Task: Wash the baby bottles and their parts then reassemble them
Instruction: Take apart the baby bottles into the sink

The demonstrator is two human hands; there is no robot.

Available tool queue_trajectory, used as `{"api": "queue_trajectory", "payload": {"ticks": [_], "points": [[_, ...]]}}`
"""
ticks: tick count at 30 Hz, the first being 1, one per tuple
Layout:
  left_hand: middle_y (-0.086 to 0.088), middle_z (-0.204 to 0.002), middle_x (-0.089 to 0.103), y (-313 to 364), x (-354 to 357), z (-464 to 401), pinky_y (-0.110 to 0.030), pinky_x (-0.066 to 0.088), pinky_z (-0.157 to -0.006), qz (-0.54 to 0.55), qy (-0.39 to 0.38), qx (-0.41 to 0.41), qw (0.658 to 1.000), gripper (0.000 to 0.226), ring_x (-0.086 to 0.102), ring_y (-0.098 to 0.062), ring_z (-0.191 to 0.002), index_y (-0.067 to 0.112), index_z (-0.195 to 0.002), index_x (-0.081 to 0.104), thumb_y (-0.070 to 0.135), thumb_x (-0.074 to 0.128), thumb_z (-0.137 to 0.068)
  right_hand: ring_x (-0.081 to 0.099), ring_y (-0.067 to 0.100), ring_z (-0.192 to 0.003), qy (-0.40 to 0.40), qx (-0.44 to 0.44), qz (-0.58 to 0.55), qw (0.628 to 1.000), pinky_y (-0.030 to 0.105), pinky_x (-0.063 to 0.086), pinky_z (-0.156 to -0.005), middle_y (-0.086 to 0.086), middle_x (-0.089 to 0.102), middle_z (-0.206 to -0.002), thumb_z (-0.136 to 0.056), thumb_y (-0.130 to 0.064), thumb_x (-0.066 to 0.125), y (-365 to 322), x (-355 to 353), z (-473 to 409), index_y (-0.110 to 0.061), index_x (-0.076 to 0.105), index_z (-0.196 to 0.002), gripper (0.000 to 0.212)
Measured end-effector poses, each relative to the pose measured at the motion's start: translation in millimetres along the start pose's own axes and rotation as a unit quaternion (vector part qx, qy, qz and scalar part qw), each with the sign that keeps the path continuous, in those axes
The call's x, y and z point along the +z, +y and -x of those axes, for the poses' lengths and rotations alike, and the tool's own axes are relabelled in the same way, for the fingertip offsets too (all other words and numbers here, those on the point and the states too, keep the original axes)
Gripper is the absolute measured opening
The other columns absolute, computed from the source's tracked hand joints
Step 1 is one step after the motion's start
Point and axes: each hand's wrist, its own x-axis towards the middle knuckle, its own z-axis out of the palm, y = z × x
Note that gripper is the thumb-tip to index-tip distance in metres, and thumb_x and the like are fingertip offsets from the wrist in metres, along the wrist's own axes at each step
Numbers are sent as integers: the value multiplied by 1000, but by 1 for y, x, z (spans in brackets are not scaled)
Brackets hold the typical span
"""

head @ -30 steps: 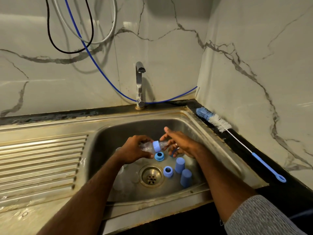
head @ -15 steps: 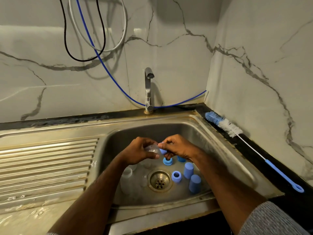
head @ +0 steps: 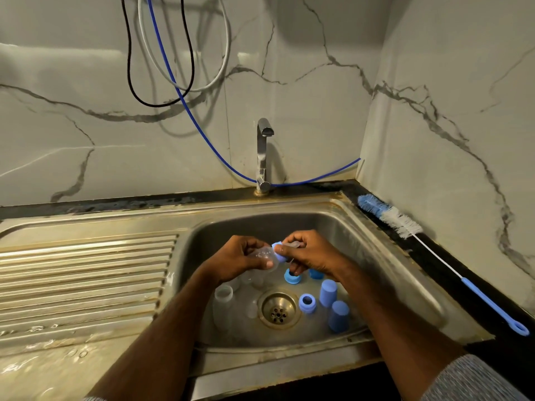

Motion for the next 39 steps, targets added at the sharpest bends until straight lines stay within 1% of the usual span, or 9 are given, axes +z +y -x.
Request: {"api": "queue_trajectory", "payload": {"ticks": [5, 8, 11, 14, 19, 26, 31, 36, 39], "points": [[1, -106, 74, -3, 0, -1, -34, 59, -93, -5, 15, -6, 1000, 39, 71, -12, -98, 19, -118, 70, 21, 84, -81, 71, 18, -99, -40, -75, -40, 996, 34, 59, -80, 2, 72, -108, -73, 3, 83, 1, -6, 0, -16, 71, -114, 46], [1, -108, 73, -3, 1, -1, -36, 58, -94, -8, 11, -7, 1000, 41, 70, -13, -100, 20, -118, 69, 20, 84, -80, 73, 25, -99, -41, -3, -85, 996, 37, 61, -73, 4, 69, -114, -82, -22, 82, 1, -1, -2, -28, 67, -119, 40], [2, -108, 73, -4, 2, -1, -37, 59, -93, -10, 15, -1, 1000, 42, 70, -12, -99, 20, -117, 69, 20, 85, -79, 75, 27, -80, -25, 31, 3, 999, 45, 63, -71, 10, 75, -96, -88, -38, 75, 3, 2, -5, -20, 68, -111, 30], [2, -110, 73, -5, 2, -1, -37, 60, -92, -5, 21, 5, 1000, 47, 71, -13, -100, 20, -120, 67, 20, 87, -77, 74, 26, -77, -21, -5, -10, 1000, 42, 64, -72, 12, 76, -91, -84, -19, 82, 3, 1, -4, -14, 73, -107, 25], [2, -109, 73, -4, 0, -2, -31, 60, -88, -2, 44, 20, 999, 47, 70, -13, -98, 18, -122, 68, 19, 85, -79, 71, 17, -105, -16, -91, -30, 995, 27, 59, -78, -2, 73, -112, -75, 8, 80, -3, -2, -2, -20, 73, -116, 50], [5, -106, 72, -5, -1, -4, -30, 58, -88, -23, 46, 14, 999, 42, 69, -11, -98, 21, -116, 70, 20, 85, -78, 69, 17, -108, 18, -125, -30, 992, 33, 60, -87, -2, 73, -109, -73, 2, 84, -4, 5, -6, -20, 73, -87, 29], [8, -108, 70, -6, -6, 0, -26, 57, -85, -9, 72, 17, 997, 47, 67, -8, -100, 29, -116, 66, 16, 86, -75, 68, 19, -109, 55, -128, -45, 989, 34, 57, -91, 4, 73, -112, -70, 8, 82, 1, -8, -11, -19, 68, -96, 40], [4, -106, 72, 4, -12, 15, -27, 59, -85, -7, 60, 48, 997, 42, 69, -11, -100, 24, -111, 69, 5, 81, -76, 70, 9, -94, 29, -85, 21, 996, 20, 56, -73, -2, 72, -102, -68, 3, 86, 8, -11, -14, -16, 71, -98, 39], [2, -99, 73, 9, -14, 27, -21, 56, -77, -25, 69, 49, 996, 34, 70, -9, -92, 16, -104, 73, 3, 83, -74, 70, 7, -93, -6, -56, 58, 997, 22, 58, -70, -3, 70, -104, -70, 1, 86, 8, -12, -17, -20, 71, -99, 39]]}}
